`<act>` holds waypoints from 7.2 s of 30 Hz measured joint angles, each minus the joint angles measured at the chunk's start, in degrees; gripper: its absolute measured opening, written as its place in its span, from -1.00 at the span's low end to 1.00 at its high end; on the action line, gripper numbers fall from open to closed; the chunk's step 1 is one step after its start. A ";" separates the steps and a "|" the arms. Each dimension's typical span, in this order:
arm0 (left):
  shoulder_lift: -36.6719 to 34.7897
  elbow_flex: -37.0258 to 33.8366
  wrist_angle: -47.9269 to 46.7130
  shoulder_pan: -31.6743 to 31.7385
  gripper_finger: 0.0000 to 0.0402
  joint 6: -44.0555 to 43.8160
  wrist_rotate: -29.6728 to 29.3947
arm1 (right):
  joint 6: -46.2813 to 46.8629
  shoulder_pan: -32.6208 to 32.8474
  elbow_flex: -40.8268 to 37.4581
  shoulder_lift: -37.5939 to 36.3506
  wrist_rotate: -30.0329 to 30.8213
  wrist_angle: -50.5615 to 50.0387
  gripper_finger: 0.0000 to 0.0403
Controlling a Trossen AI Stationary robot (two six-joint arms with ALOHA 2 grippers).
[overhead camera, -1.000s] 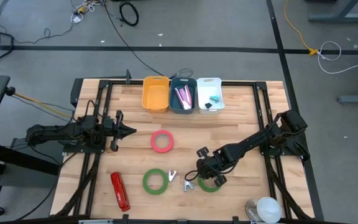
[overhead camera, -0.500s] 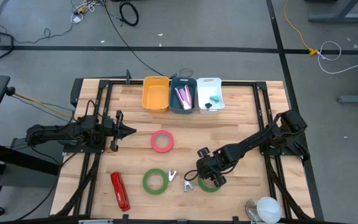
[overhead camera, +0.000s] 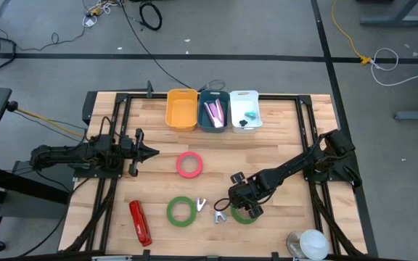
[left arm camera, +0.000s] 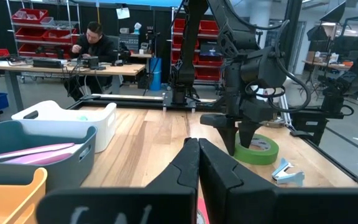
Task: Pick and place Stapler, Stapler remover, tape
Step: Put the right green tape into the yellow bin
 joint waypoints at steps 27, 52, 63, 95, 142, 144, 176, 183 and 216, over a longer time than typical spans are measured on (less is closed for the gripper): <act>0.00 0.00 0.00 0.00 -0.95 -0.02 0.00 | -0.44 -1.26 0.63 -0.25 -0.15 -0.64 -0.50; -0.01 -0.01 0.00 0.01 -0.95 -0.02 -0.02 | -0.70 -15.70 22.70 -1.70 0.02 -13.22 -0.51; 0.01 0.01 0.01 0.01 -0.95 -0.01 -0.01 | -0.27 -22.18 30.95 -1.70 6.85 -13.18 -0.51; 0.01 0.01 0.02 0.00 -0.95 -0.02 0.00 | -0.20 -30.56 36.35 -1.75 26.84 0.35 -0.51; 19.35 15.87 19.95 0.02 0.42 -20.16 -2.99 | 11.06 -30.85 36.35 -3.67 5.52 17.34 -0.51; 22.03 18.32 19.93 0.01 0.41 -18.38 -2.82 | 11.95 -30.85 36.35 -3.67 4.96 18.65 -0.51; 50.27 38.68 20.47 0.24 0.40 -14.44 0.70 | 12.92 -30.85 36.33 -3.69 2.82 22.58 -0.51; 51.19 38.68 20.68 0.24 0.18 -14.54 0.68 | 12.94 -30.85 36.33 -3.69 2.82 22.56 -0.51; 51.13 38.68 20.02 0.59 -0.47 -13.62 -1.85 | 12.86 -31.03 36.27 -4.54 1.12 22.35 0.07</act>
